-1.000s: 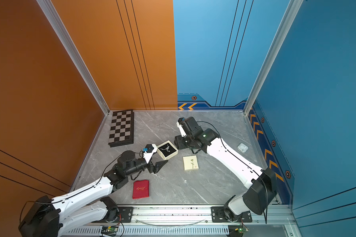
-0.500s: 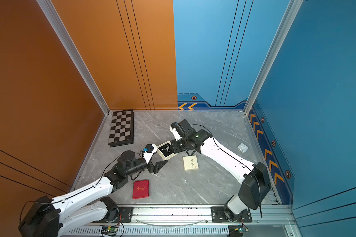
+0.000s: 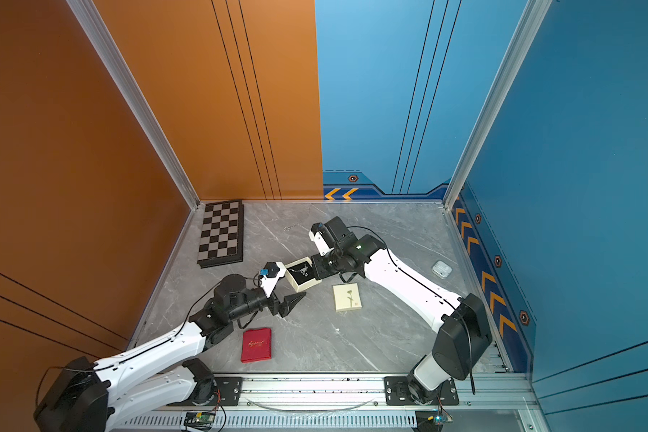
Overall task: Take the necklace out of the lift-off lid jewelry box
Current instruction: Place the jewelry box at the center of the board.
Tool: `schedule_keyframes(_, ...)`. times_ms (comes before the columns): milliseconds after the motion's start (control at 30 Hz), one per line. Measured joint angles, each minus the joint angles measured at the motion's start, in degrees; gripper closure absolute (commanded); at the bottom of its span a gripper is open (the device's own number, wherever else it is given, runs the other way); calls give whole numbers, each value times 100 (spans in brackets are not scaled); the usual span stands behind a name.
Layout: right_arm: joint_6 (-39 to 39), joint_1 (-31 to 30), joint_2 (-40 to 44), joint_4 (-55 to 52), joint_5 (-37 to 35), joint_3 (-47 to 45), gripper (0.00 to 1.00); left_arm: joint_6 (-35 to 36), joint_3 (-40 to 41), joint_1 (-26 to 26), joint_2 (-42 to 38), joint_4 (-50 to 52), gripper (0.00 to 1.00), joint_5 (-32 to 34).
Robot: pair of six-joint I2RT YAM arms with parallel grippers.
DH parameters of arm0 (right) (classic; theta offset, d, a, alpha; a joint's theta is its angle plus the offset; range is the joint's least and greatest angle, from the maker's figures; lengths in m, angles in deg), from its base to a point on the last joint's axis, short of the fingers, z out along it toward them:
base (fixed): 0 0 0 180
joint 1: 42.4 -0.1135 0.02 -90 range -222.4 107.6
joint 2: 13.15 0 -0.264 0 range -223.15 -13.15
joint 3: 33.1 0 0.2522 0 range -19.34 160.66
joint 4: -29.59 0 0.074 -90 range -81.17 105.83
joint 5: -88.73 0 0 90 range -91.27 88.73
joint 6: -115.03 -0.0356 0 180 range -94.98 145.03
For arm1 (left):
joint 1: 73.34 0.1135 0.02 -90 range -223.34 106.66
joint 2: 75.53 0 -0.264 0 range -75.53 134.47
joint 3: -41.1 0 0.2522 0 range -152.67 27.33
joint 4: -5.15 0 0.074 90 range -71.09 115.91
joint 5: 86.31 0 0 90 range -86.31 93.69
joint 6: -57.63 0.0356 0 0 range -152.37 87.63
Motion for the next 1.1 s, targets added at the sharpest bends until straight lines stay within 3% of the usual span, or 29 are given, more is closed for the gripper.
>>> schedule_keyframes(167,-208,-50,0,170,-284,-68,100,-116,0,0,72,11,2,149)
schedule_keyframes(367,-507,-179,-164,675,-1141,-437,100,-466,26,0,170,160,1,400)
schedule_keyframes(700,-1130,-518,-1233,2024,-2269,-1467,100,-1123,-85,157,-577,1176,2,2249)
schedule_keyframes(867,-1346,-691,-1679,2343,-2579,-1486,100,-1296,-284,330,-555,1515,2,2656)
schedule_keyframes(1100,-1471,-763,-1703,2448,-2704,-1480,77,-1381,-284,382,-363,1714,1,2741)
